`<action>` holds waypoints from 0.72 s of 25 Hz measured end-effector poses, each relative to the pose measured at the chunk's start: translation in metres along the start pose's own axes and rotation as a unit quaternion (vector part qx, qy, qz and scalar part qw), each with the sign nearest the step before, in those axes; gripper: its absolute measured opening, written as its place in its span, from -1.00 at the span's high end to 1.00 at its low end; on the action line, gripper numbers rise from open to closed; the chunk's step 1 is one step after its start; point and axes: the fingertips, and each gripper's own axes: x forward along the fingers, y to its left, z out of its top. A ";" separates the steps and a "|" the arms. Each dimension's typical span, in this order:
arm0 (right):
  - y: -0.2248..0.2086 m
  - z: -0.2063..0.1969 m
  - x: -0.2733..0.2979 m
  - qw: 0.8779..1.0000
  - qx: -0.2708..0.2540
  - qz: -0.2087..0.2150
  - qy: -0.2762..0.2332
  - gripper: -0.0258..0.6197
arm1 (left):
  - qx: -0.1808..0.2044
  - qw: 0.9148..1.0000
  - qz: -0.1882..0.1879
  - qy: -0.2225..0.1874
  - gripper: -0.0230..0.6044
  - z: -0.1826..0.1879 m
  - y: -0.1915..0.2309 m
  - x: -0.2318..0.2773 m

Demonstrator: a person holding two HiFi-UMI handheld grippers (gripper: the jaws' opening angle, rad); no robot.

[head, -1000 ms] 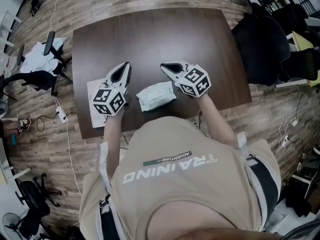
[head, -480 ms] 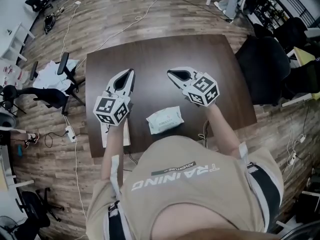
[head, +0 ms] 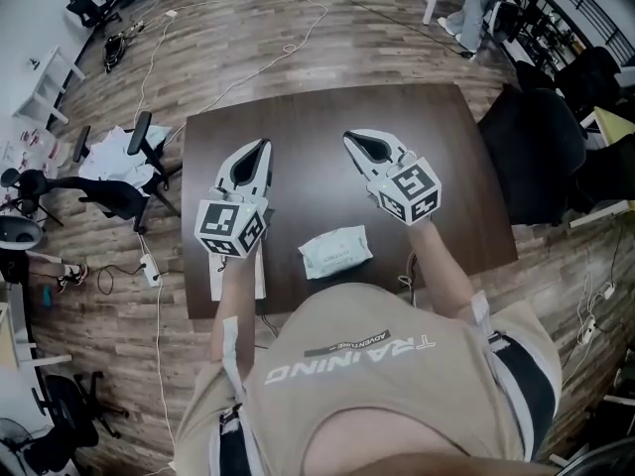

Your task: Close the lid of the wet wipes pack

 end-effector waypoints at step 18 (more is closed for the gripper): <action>0.009 -0.011 -0.014 0.999 0.011 -0.028 -0.022 0.88 | 0.021 0.999 0.008 0.029 0.91 -0.033 -0.006 -0.008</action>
